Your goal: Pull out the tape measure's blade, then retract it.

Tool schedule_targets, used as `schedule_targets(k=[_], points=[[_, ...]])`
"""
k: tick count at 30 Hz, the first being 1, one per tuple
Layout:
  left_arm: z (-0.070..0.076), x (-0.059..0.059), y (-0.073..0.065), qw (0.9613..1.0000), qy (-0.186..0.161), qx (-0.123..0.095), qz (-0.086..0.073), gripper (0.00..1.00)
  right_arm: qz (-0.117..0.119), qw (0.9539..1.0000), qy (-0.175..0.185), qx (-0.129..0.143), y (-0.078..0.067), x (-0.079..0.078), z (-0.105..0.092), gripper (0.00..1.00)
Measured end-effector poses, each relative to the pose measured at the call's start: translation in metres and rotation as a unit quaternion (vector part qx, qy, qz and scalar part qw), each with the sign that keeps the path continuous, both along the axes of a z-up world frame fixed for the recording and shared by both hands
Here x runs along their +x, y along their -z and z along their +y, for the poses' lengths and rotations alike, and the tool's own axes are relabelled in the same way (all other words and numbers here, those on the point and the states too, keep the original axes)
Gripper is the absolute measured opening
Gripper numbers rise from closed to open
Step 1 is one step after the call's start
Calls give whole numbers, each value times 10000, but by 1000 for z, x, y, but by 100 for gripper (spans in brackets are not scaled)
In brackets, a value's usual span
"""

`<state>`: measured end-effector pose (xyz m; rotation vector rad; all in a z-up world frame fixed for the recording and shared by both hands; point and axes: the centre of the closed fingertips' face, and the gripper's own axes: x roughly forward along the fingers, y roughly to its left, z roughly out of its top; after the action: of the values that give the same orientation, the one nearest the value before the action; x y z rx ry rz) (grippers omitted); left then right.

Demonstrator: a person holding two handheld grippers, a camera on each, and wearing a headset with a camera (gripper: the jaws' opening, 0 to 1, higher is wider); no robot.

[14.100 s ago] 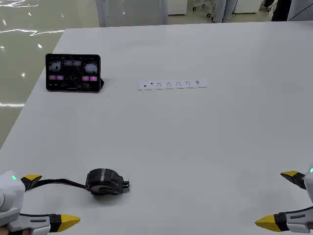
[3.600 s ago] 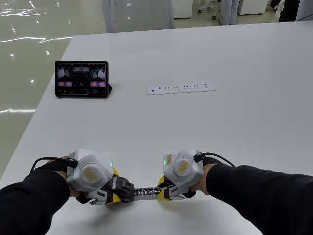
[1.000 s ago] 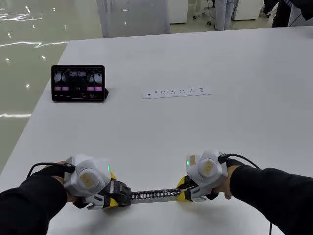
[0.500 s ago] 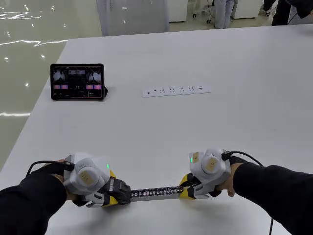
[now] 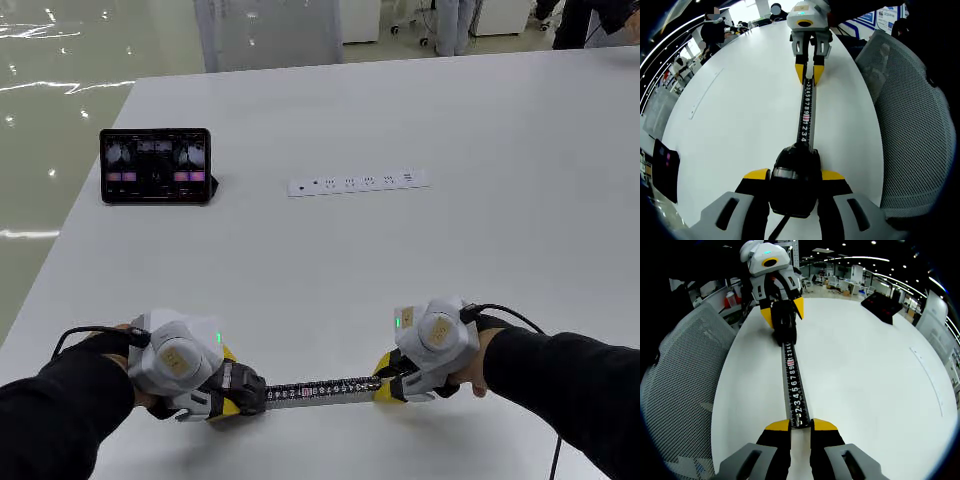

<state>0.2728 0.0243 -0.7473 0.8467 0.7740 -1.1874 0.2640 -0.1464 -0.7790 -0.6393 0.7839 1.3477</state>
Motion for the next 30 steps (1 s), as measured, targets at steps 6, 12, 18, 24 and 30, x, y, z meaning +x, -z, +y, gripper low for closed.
schedule_targets(k=[6,12,18,24,30], points=[[0,0,0,10000,0,-2,2,31,3,10000,16,-8,0,0,-3,10],[0,0,0,10000,-1,-4,3,31,2,10000,11,-22,0,0,-5,10],[0,0,0,10000,-3,-11,-1,31,8,10000,24,-28,1,0,-7,10],[0,1,1,10000,1,-10,-11,31,0,10000,0,-52,1,0,-9,10],[0,1,1,10000,8,-11,-13,31,-7,10000,-3,-69,1,0,-12,10]])
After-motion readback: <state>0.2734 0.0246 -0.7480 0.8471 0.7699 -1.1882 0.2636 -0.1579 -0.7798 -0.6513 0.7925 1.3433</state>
